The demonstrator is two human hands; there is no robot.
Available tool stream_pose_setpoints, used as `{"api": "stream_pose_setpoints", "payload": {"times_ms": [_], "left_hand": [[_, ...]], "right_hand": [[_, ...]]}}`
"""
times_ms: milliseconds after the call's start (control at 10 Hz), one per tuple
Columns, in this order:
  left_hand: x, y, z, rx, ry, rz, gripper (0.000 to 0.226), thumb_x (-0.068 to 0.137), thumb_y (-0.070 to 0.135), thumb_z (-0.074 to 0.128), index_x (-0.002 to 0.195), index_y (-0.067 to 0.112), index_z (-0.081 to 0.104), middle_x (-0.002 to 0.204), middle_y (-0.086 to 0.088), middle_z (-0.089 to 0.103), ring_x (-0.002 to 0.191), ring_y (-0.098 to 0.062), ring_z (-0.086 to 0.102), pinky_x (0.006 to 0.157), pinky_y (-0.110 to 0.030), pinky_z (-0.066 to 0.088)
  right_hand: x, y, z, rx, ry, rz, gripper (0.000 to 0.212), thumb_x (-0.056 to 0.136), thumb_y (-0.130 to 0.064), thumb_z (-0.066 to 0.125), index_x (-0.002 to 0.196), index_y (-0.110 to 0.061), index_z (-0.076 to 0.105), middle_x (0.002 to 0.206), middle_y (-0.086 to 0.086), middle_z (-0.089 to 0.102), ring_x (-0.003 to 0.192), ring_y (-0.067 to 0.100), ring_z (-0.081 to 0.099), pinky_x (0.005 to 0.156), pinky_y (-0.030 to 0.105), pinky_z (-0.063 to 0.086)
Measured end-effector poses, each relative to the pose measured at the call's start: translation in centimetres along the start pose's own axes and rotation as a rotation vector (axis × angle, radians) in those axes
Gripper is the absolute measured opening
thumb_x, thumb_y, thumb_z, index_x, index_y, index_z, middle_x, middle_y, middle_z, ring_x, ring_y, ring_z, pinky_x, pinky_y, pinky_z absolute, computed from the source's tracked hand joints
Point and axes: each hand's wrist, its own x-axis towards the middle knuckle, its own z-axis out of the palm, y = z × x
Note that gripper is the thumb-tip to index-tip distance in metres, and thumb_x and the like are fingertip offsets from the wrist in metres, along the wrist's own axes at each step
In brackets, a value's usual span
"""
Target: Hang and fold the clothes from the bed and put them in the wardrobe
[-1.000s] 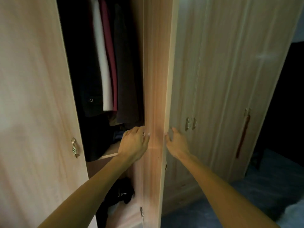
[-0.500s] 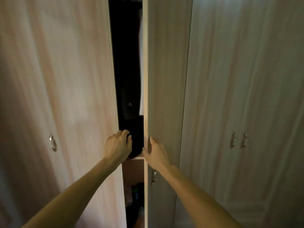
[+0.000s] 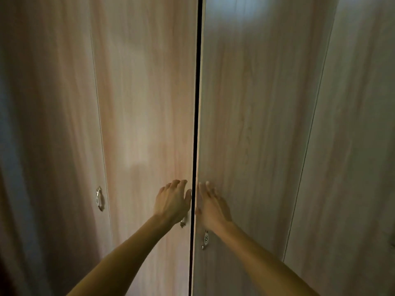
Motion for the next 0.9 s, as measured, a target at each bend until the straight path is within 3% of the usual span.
{"api": "stream_pose_setpoints", "payload": {"times_ms": [100, 200, 300, 400, 500, 600, 700, 800, 900], "left_hand": [[3.5, -1.7, 3.2, -0.039, -0.004, 0.009, 0.050, 0.100, 0.041, 0.030, 0.144, 0.018, 0.033, 0.152, -0.005, 0.032, 0.137, -0.023, 0.034, 0.111, -0.037, 0.028], [7.0, -3.3, 5.8, -0.063, 0.075, 0.050, 0.046, 0.098, 0.037, 0.038, 0.140, 0.018, 0.038, 0.151, -0.007, 0.034, 0.138, -0.024, 0.033, 0.111, -0.037, 0.027], [9.9, -5.0, 7.7, -0.076, 0.183, 0.149, 0.041, 0.093, 0.027, 0.050, 0.132, 0.016, 0.048, 0.140, -0.007, 0.048, 0.131, -0.024, 0.043, 0.107, -0.035, 0.032], [11.3, -6.3, 9.0, -0.094, 0.214, 0.223, 0.037, 0.090, 0.023, 0.052, 0.127, 0.017, 0.053, 0.138, -0.009, 0.050, 0.131, -0.027, 0.042, 0.107, -0.036, 0.030], [11.5, -6.9, 10.0, -0.079, 0.228, 0.261, 0.041, 0.090, 0.026, 0.051, 0.129, 0.013, 0.052, 0.141, -0.013, 0.047, 0.133, -0.031, 0.040, 0.107, -0.039, 0.026], [11.3, -6.9, 9.8, -0.112, 0.191, 0.254, 0.043, 0.092, 0.032, 0.039, 0.132, 0.015, 0.045, 0.142, -0.014, 0.046, 0.134, -0.032, 0.040, 0.108, -0.043, 0.029], [10.5, -6.9, 9.4, -0.143, 0.118, 0.231, 0.043, 0.091, 0.031, 0.038, 0.132, 0.016, 0.044, 0.139, -0.014, 0.049, 0.131, -0.031, 0.044, 0.106, -0.044, 0.035], [8.8, -6.7, 8.0, -0.127, 0.035, 0.196, 0.043, 0.093, 0.027, 0.048, 0.134, 0.014, 0.046, 0.142, -0.010, 0.046, 0.133, -0.027, 0.041, 0.109, -0.040, 0.030], [7.1, -5.8, 6.2, -0.132, 0.030, 0.175, 0.044, 0.098, 0.031, 0.042, 0.138, 0.014, 0.043, 0.144, -0.009, 0.044, 0.134, -0.024, 0.039, 0.110, -0.037, 0.027]], "right_hand": [[3.4, 0.2, 2.2, 0.010, 0.039, 0.036, 0.078, 0.093, -0.026, 0.050, 0.152, -0.023, -0.002, 0.160, 0.008, -0.004, 0.147, 0.030, -0.001, 0.118, 0.043, 0.016], [6.2, 0.0, 3.6, -0.049, 0.077, 0.057, 0.084, 0.091, -0.028, 0.053, 0.152, -0.020, -0.005, 0.160, 0.012, -0.002, 0.147, 0.032, -0.001, 0.119, 0.045, 0.013], [8.7, -0.4, 4.3, -0.088, 0.116, 0.076, 0.084, 0.088, -0.026, 0.058, 0.152, -0.012, 0.005, 0.158, 0.019, 0.010, 0.145, 0.037, 0.010, 0.118, 0.048, 0.013], [11.3, -0.1, 5.3, -0.158, 0.151, 0.069, 0.073, 0.086, -0.028, 0.051, 0.149, -0.007, 0.020, 0.151, 0.020, 0.032, 0.141, 0.038, 0.026, 0.113, 0.054, 0.025], [13.2, 0.6, 6.5, -0.226, 0.083, 0.101, 0.077, 0.081, -0.043, 0.003, 0.151, -0.012, 0.014, 0.155, 0.015, 0.024, 0.144, 0.038, 0.013, 0.114, 0.053, 0.017], [13.2, 0.3, 6.0, -0.168, 0.087, 0.155, 0.070, 0.086, -0.041, 0.010, 0.149, -0.016, 0.024, 0.155, 0.016, 0.024, 0.143, 0.038, 0.017, 0.115, 0.050, 0.017], [12.0, -0.2, 4.9, -0.119, 0.085, 0.168, 0.059, 0.095, -0.034, 0.040, 0.149, -0.017, 0.023, 0.158, 0.014, 0.012, 0.145, 0.036, 0.013, 0.118, 0.046, 0.014], [10.3, -0.5, 3.4, -0.103, 0.109, 0.131, 0.062, 0.094, -0.030, 0.045, 0.148, -0.015, 0.020, 0.159, 0.012, 0.009, 0.146, 0.030, 0.011, 0.118, 0.042, 0.015], [8.4, -1.1, 1.5, -0.097, 0.125, 0.108, 0.060, 0.096, -0.029, 0.043, 0.149, -0.016, 0.020, 0.159, 0.009, 0.013, 0.145, 0.028, 0.013, 0.117, 0.042, 0.016]]}}
